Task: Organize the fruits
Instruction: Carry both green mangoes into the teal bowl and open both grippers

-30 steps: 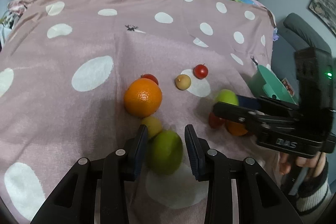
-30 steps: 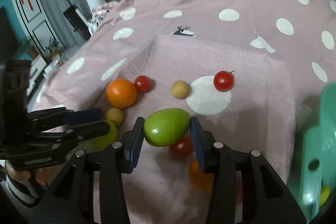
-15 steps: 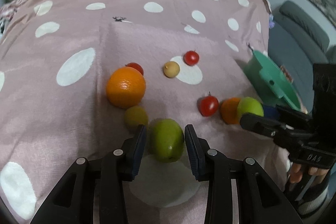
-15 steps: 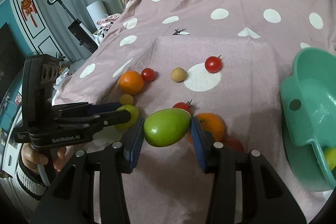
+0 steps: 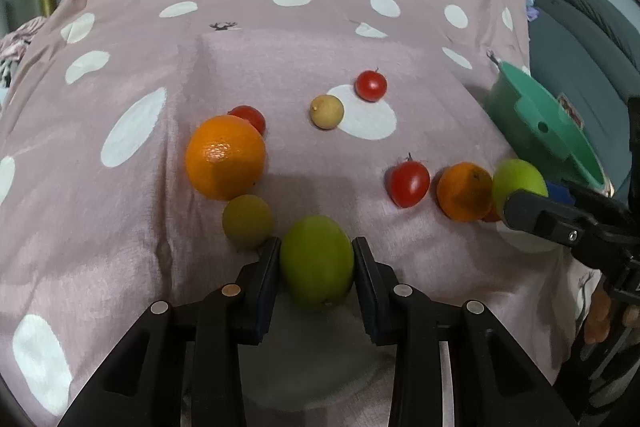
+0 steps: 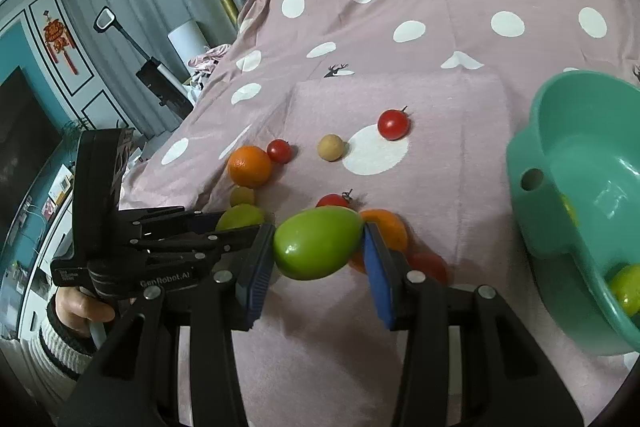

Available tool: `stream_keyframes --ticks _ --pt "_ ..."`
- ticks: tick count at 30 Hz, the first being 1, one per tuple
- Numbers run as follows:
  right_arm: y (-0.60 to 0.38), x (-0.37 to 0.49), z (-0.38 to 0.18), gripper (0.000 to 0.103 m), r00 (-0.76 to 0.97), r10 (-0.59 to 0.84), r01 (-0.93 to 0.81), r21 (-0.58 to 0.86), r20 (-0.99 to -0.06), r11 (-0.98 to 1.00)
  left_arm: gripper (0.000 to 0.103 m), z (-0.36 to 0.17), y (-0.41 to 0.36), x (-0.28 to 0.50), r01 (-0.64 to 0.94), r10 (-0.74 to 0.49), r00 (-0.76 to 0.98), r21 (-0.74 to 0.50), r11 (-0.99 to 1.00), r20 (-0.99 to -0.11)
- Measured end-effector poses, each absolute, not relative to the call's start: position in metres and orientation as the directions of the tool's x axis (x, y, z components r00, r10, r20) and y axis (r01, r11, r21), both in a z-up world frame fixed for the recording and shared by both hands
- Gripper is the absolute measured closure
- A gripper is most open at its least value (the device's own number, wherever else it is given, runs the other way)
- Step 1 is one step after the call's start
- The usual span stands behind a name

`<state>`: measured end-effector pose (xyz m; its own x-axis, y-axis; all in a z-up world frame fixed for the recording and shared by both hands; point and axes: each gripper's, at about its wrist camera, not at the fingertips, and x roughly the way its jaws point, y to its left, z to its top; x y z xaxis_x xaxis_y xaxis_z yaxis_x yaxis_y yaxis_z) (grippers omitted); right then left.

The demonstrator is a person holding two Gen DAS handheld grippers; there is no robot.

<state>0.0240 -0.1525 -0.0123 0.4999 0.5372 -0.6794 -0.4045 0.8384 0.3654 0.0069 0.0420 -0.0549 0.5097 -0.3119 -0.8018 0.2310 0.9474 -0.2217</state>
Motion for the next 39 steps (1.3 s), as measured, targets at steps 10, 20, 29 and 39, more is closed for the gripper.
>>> stream_keyframes --ticks 10,20,29,39 --pt "-0.166 0.020 -0.002 0.059 0.530 0.561 -0.412 0.386 -0.636 0.826 0.068 -0.022 0.040 0.003 0.207 -0.322 0.561 -0.247 0.947 -0.763" --pt "-0.204 0.017 0.027 0.059 0.611 0.554 -0.407 0.376 -0.566 0.833 0.068 0.007 -0.001 0.012 0.258 -0.325 0.586 -0.208 0.943 -0.743" --pt "-0.262 0.014 0.041 0.059 0.699 0.486 -0.329 0.368 -0.525 0.870 0.068 0.030 -0.062 0.024 0.365 -0.375 0.581 -0.181 0.913 -0.722" --pt "-0.317 0.008 0.036 0.059 0.772 0.323 -0.156 0.328 -0.548 0.932 0.068 0.042 -0.144 0.042 0.503 -0.457 0.530 -0.169 0.848 -0.714"
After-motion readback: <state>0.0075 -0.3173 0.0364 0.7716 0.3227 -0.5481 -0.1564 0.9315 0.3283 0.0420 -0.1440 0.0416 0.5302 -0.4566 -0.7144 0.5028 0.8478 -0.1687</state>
